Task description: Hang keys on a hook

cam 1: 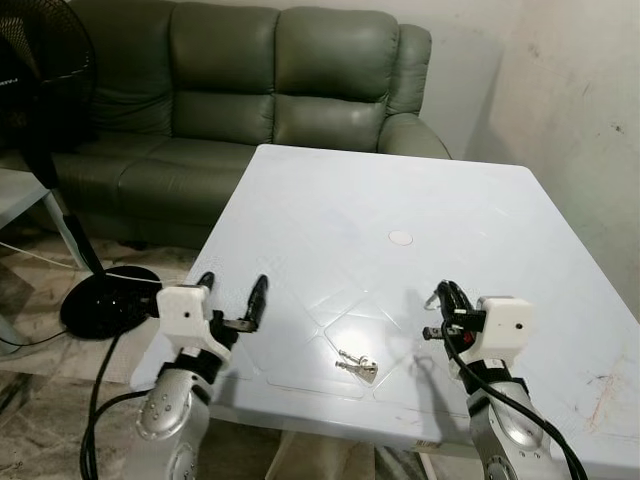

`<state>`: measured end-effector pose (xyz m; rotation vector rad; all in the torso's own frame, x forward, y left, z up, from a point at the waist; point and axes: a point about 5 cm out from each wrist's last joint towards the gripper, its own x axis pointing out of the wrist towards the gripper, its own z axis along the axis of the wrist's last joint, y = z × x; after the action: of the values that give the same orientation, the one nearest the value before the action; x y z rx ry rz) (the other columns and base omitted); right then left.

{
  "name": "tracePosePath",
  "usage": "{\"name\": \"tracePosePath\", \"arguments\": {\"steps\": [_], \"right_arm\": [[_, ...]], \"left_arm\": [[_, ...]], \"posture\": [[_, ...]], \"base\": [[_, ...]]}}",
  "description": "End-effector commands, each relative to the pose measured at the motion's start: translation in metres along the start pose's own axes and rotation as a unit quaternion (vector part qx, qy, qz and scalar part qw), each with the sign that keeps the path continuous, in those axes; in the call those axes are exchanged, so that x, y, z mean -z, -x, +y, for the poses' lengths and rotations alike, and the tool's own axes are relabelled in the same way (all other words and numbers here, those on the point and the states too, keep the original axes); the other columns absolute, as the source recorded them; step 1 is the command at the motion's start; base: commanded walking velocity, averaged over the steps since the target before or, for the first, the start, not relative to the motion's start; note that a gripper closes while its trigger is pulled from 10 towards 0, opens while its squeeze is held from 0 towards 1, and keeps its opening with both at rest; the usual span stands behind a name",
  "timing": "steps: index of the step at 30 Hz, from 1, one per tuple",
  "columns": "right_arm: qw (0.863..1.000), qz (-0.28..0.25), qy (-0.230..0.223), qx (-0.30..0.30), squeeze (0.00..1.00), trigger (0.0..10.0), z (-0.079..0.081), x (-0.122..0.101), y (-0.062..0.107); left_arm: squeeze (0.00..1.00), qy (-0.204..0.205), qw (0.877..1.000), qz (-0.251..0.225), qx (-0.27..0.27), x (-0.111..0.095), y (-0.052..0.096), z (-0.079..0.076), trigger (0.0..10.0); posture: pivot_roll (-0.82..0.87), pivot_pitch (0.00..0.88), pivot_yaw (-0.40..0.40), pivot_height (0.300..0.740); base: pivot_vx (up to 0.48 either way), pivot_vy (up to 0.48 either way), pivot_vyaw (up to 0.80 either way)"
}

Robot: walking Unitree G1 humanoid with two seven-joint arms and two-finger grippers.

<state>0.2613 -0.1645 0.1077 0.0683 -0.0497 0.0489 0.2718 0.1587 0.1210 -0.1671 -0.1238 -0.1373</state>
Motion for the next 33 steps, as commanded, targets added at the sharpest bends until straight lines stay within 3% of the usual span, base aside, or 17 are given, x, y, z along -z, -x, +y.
{"name": "tracePosePath", "arguments": {"steps": [1, 17, 33], "right_arm": [[1.000, 0.010, 0.003, 0.011, 0.00, 10.0, -0.004, 0.002, -0.003], [1.000, -0.005, 0.026, 0.015, 0.00, 10.0, -0.006, 0.004, -0.017], [0.999, -0.007, 0.027, 0.023, 0.00, 10.0, -0.007, 0.006, -0.016]], "left_arm": [[0.00, -0.004, 1.000, -0.009, -0.015, -0.004, -0.005, 0.006, 10.0], [0.00, -0.024, 0.999, -0.023, -0.034, -0.007, -0.026, 0.018, 10.0], [0.00, -0.039, 0.999, -0.022, -0.025, -0.004, -0.026, 0.014, 10.0]], "posture": [[0.03, 0.000, -0.046, 0.740], [0.03, 0.000, -0.049, 0.740], [0.02, 0.000, -0.042, 0.740]], "base": [[0.000, 0.000, -0.76], [0.000, 0.000, -0.77], [0.000, 0.000, -0.76]]}}
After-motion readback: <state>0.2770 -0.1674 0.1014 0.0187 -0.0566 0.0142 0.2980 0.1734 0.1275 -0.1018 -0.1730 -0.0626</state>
